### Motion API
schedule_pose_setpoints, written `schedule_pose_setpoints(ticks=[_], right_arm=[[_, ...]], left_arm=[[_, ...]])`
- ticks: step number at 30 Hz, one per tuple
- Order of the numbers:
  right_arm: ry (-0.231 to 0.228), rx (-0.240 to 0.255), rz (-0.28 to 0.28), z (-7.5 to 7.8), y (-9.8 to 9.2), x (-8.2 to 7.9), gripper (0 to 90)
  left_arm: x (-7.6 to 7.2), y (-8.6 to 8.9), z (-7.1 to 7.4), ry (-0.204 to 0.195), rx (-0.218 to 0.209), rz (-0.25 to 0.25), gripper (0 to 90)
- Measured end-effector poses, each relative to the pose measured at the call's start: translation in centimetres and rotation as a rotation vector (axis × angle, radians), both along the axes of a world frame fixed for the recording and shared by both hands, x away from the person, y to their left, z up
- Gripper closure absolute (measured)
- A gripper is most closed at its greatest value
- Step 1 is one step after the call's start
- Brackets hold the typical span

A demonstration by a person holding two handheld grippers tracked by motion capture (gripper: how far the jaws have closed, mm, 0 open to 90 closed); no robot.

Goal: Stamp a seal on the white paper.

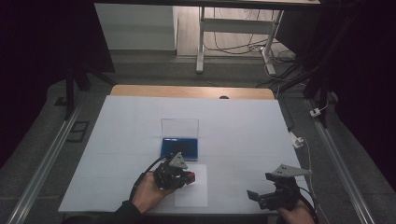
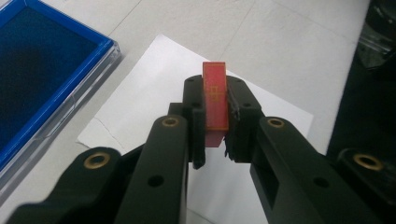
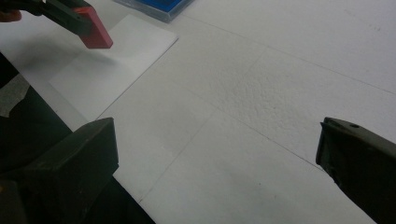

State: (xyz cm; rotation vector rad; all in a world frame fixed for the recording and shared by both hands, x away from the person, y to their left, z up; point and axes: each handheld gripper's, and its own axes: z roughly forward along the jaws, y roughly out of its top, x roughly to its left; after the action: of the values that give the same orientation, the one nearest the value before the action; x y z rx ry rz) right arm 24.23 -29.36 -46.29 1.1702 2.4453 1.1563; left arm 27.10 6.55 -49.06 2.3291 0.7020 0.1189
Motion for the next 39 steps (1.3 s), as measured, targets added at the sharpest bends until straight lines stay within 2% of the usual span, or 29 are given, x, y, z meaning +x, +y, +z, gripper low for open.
schedule_pose_setpoints(ticks=[14,19,26,29,36,39], right_arm=[[-0.001,-0.007,0.006,0.0,0.1,0.0,0.0],[0.001,-0.005,0.008,0.0,0.1,0.0,0.0],[0.002,-0.016,0.009,0.0,0.2,0.0,0.0],[0.002,-0.016,0.009,0.0,0.2,0.0,0.0],[0.005,-0.013,0.015,-0.1,0.3,0.0,0.0],[0.007,-0.015,0.014,-0.1,0.3,0.1,0.0]], left_arm=[[0.5,-0.6,-1.4,0.018,0.044,0.012,79.4],[0.5,-0.5,-1.6,0.032,0.034,0.02,79.5],[0.6,0.0,-2.1,0.062,-0.014,0.045,80.0],[0.3,-0.2,-2.1,0.05,-0.005,0.057,80.1],[-0.8,-1.2,-2.0,-0.031,0.058,0.073,80.2],[-0.8,-1.2,-2.0,-0.026,0.055,0.077,80.2]])
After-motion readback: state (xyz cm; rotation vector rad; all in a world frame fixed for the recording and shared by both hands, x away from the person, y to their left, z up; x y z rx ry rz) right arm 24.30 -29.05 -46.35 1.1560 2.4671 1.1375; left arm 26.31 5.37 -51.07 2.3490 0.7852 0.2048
